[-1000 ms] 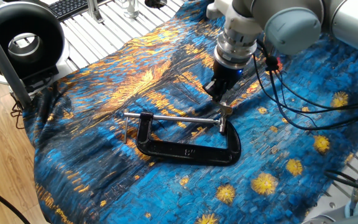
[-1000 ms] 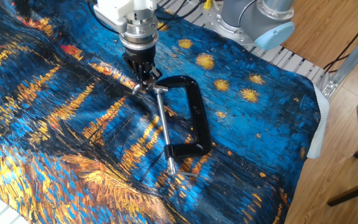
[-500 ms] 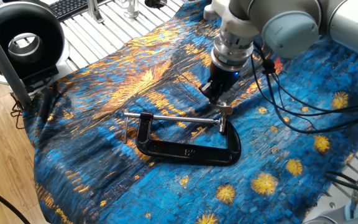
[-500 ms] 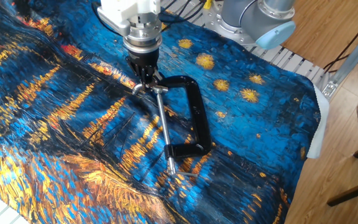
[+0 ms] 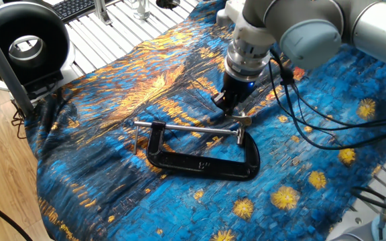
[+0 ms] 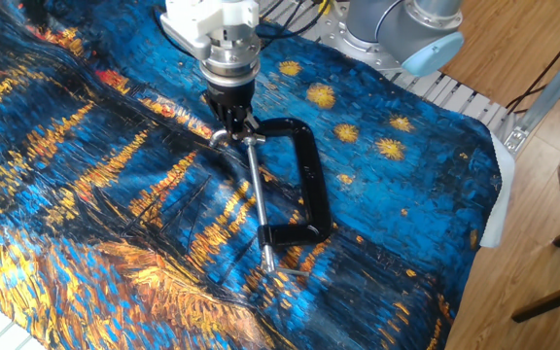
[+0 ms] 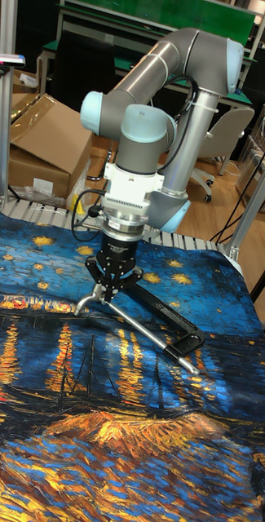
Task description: Turn on the water tap
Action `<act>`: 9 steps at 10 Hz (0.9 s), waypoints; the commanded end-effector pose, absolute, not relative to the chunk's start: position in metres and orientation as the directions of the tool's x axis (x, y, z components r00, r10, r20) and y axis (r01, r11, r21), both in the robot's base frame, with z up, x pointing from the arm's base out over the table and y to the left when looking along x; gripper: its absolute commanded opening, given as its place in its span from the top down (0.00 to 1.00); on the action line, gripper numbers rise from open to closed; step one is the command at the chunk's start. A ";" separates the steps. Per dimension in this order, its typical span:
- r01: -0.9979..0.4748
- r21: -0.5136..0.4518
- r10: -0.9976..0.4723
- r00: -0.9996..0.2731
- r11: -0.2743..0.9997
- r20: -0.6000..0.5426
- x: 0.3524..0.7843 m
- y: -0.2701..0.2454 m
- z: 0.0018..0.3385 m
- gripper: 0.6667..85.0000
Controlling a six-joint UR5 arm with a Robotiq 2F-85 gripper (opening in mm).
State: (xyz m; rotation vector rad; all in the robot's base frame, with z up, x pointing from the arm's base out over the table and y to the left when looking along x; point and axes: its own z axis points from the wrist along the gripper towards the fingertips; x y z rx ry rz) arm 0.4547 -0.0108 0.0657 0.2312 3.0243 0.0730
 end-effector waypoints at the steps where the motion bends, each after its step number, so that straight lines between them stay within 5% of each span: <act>1: 0.165 0.061 0.171 -0.979 0.984 -0.109 0.454 -0.006 0.064 1.00; 9: 0.089 -0.022 0.087 -0.993 0.996 -0.082 0.463 -0.058 0.096 1.00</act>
